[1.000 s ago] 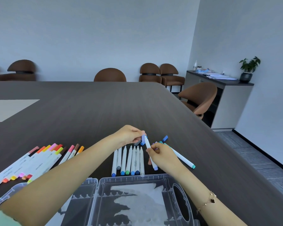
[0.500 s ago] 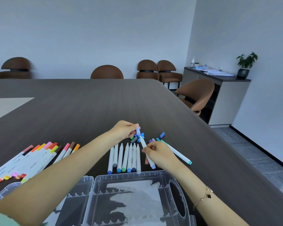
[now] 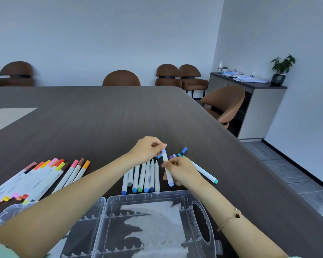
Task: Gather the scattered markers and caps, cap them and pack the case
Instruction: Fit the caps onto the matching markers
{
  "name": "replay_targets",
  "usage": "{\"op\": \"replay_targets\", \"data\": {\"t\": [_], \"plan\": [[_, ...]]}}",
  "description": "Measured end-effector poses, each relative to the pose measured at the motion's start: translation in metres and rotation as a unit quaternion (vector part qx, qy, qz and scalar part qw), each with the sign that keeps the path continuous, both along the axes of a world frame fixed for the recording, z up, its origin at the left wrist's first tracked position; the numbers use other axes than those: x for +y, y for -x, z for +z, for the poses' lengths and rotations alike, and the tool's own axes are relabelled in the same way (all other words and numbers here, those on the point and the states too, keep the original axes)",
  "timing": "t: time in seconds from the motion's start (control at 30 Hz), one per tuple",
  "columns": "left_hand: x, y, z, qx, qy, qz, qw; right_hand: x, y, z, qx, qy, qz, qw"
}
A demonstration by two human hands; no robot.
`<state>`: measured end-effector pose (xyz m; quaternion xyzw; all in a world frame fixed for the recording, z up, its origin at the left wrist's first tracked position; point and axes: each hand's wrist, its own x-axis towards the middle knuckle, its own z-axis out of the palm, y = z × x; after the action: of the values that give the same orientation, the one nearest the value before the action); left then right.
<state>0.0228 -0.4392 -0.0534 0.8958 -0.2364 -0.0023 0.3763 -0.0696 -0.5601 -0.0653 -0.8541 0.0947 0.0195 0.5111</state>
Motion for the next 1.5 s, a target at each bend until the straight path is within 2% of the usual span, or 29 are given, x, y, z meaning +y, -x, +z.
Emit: {"op": "replay_targets", "data": {"t": [0.23,0.3,0.37,0.5,0.6,0.73,0.83,0.93,1.17,1.27,1.4,1.5], "plan": [[-0.003,0.003,0.006,0.004,-0.028,-0.020,0.999,0.002,-0.002,-0.002,0.012,-0.043,-0.019,0.999],[0.000,0.005,0.005,0.007,-0.063,-0.041,0.997,0.001,-0.005,-0.005,0.011,-0.034,-0.017,0.999],[0.007,0.003,0.006,-0.003,-0.097,-0.037,0.995,-0.002,-0.006,-0.006,0.000,0.039,-0.016,0.999],[0.040,-0.005,0.009,-0.005,-0.113,0.066,0.991,-0.003,-0.006,-0.012,0.016,0.177,0.002,0.984],[0.065,-0.008,0.008,-0.006,-0.167,0.100,0.981,0.003,-0.002,-0.009,-0.017,0.258,0.011,0.966],[0.086,-0.005,0.007,0.040,-0.226,0.145,0.962,0.010,0.004,-0.007,-0.054,0.309,0.019,0.949],[0.090,0.002,0.013,0.138,-0.284,0.131,0.940,0.010,0.002,-0.012,-0.055,0.323,0.035,0.944],[0.086,0.012,0.015,0.194,-0.293,0.094,0.932,0.007,0.000,-0.014,-0.054,0.323,0.028,0.945],[0.076,0.024,0.007,0.187,-0.287,0.085,0.935,0.003,0.003,-0.012,-0.067,0.311,0.013,0.948],[0.072,0.029,0.002,0.164,-0.277,0.105,0.941,-0.005,0.001,-0.008,-0.095,0.258,-0.015,0.961],[0.074,0.040,0.000,0.156,-0.268,0.119,0.943,-0.039,-0.016,0.013,-0.100,0.244,-0.075,0.962],[0.076,0.049,0.002,0.149,-0.293,0.115,0.937,-0.057,-0.041,0.026,-0.065,0.256,-0.021,0.964]]}}
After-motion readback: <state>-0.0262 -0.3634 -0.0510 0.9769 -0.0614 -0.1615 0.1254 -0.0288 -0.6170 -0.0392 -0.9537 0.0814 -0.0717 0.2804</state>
